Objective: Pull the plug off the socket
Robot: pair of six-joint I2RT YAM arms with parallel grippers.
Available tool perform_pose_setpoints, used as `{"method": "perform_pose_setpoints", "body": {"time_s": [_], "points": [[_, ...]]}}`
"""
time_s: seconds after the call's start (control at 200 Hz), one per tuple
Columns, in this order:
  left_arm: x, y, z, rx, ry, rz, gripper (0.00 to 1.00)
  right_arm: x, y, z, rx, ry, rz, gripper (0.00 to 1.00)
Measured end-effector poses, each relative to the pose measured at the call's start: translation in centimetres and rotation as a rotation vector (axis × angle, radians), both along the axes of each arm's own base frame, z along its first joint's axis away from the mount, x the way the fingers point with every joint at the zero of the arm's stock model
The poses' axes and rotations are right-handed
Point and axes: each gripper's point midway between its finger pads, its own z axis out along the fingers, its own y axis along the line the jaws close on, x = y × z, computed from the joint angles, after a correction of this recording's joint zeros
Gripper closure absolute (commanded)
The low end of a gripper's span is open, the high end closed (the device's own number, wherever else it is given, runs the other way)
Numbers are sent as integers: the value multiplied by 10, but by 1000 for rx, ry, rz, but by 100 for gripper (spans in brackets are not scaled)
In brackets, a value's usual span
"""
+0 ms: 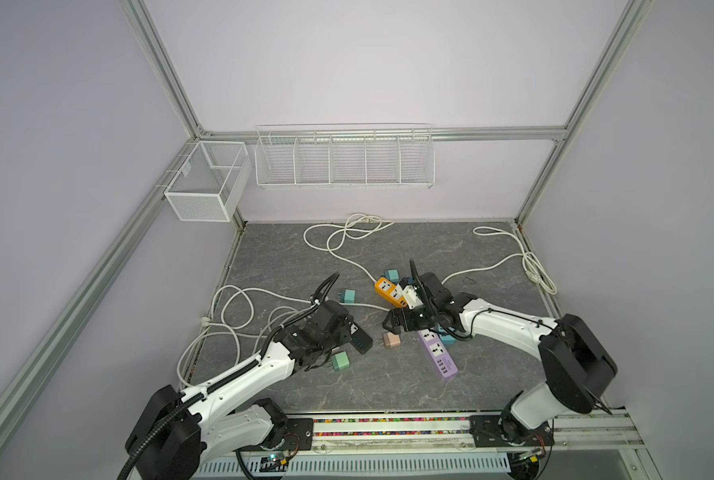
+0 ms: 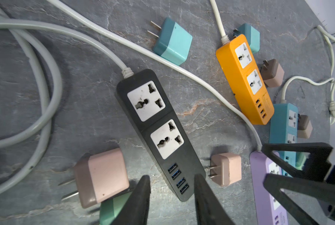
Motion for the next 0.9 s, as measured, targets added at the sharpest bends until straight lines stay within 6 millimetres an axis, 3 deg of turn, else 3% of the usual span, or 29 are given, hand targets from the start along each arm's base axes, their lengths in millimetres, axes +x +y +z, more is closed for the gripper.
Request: {"method": "perform_pose_setpoints", "body": {"time_s": [0.115, 0.225, 0.33, 0.445, 0.54, 0.68, 0.8, 0.9], "points": [[14, 18, 19, -6, -43, 55, 47, 14, -14, 36, 30, -70, -46, 11], [38, 47, 47, 2, -121, 146, 35, 39, -46, 88, 41, -218, -156, 11], [62, 85, 76, 53, -202, 253, 19, 64, -100, 139, -1, -410, -345, 11], [81, 137, 99, 151, -281, 402, 4, 77, -170, 162, -128, -583, -585, 11], [90, 182, 101, 251, -318, 521, 1, 77, -223, 141, -291, -647, -749, 11], [92, 234, 78, 423, -339, 634, 0, 75, -290, 78, -561, -615, -905, 11], [94, 248, 40, 534, -350, 614, 0, 72, -340, 29, -709, -533, -1024, 11], [97, 249, 8, 609, -344, 545, 0, 77, -355, -3, -751, -489, -1038, 11]]}}
